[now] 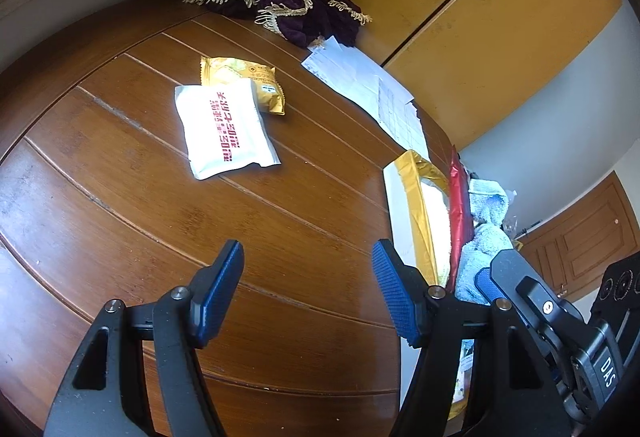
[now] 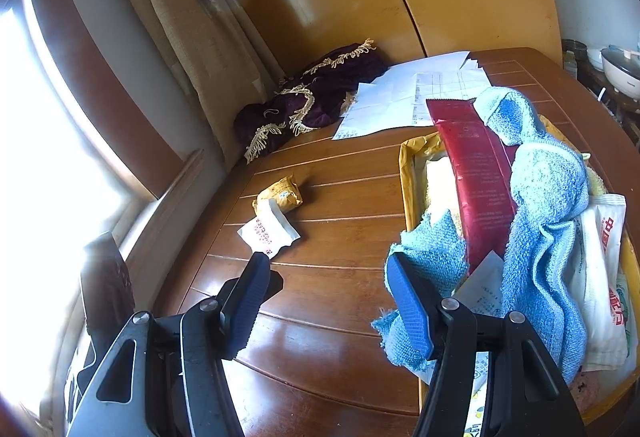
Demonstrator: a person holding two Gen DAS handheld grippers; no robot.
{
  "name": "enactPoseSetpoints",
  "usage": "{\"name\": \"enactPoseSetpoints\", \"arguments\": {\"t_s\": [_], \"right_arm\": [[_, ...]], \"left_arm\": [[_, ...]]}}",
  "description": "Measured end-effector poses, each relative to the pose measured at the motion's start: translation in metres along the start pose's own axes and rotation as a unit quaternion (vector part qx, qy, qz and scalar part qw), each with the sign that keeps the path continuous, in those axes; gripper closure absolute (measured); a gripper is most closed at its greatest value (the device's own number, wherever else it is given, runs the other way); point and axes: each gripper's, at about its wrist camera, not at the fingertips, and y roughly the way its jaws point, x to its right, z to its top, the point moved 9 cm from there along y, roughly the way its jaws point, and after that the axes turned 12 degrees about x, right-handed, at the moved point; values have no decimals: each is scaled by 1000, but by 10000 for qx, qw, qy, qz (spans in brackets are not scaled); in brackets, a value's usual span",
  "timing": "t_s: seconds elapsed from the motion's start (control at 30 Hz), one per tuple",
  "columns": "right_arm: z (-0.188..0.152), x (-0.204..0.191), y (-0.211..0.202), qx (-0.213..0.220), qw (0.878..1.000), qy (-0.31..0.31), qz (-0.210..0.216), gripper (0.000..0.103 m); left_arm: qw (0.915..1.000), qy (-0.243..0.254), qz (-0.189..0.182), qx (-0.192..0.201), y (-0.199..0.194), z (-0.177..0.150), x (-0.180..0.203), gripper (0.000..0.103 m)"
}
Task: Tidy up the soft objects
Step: 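Withdraw both grippers from the box toward the packets on the table, then grasp the white glove packet with the left gripper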
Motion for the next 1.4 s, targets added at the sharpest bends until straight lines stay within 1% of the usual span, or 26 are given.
{"name": "enactPoseSetpoints", "arguments": {"t_s": [0.1, 0.2, 0.33, 0.43, 0.47, 0.57, 0.6, 0.67, 0.77, 0.87, 0.97, 1.0, 1.03, 1.1, 1.17, 1.2, 1.23, 1.27, 1.37, 1.4], "right_arm": [[-2, -5, 2, -64, 9999, -88, 100, 40], [-3, -12, 3, -80, 9995, -190, 220, 40], [-5, -26, 10, -160, 9986, -323, 377, 40], [-9, -38, 20, -279, 9975, -477, 448, 40], [-9, -41, 23, -301, 9972, -508, 460, 40], [-9, -44, 26, -283, 9971, -572, 422, 40], [-10, -43, 28, -289, 9971, -583, 382, 40], [-12, -39, 33, -331, 9973, -594, 287, 40], [-15, -31, 39, -379, 9972, -647, 76, 40], [-15, -23, 41, -357, 9971, -671, -26, 40], [-14, -17, 42, -336, 9975, -625, -25, 40], [-13, -17, 43, -336, 9975, -615, -21, 40], [-13, -15, 43, -336, 9976, -605, -17, 40], [-13, -15, 43, -337, 9976, -604, -3, 40], [-13, -14, 42, -338, 9976, -609, -7, 40], [-13, -15, 43, -339, 9975, -612, -9, 40], [-13, -15, 42, -340, 9975, -614, -9, 40], [-13, -16, 42, -339, 9975, -620, -10, 40], [-14, -18, 43, -345, 9974, -624, -24, 40], [-14, -19, 43, -348, 9974, -624, -24, 40]], "left_arm": [[10000, -72, 37, -10, 1, 2, -4, 37], [9999, -127, 76, 63, -2, 8, -11, 37], [9994, -230, 167, 175, -5, 21, -25, 37], [9987, -353, 305, 225, -4, 34, -38, 37], [9984, -344, 380, 230, -2, 38, -41, 37], [9958, -117, 897, 144, 16, 49, -53, 37], [9949, -98, 997, 135, 23, 53, -57, 37], [9920, -102, 1259, -6, 38, 56, -64, 37], [9904, -98, 1371, -171, 57, 59, -64, 37], [9863, 99, 1639, -153, 71, 63, -60, 37], [9802, 291, 1956, -77, 81, 66, -56, 37], [9779, 414, 2050, -53, 84, 66, -55, 35], [9749, 596, 2144, -35, 87, 65, -53, 33], [9680, 968, 2316, -3, 90, 64, -52, 33], [9612, 1231, 2467, 33, 89, 62, -51, 41], [9589, 1292, 2523, 74, 87, 62, -52, 49], [9591, 1303, 2509, 102, 85, 62, -53, 55], [9599, 1305, 2479, 119, 81, 62, -56, 58], [9652, 1209, 2315, 123, 70, 59, -63, 61], [9685, 1156, 2202, 131, 65, 57, -64, 62]]}}
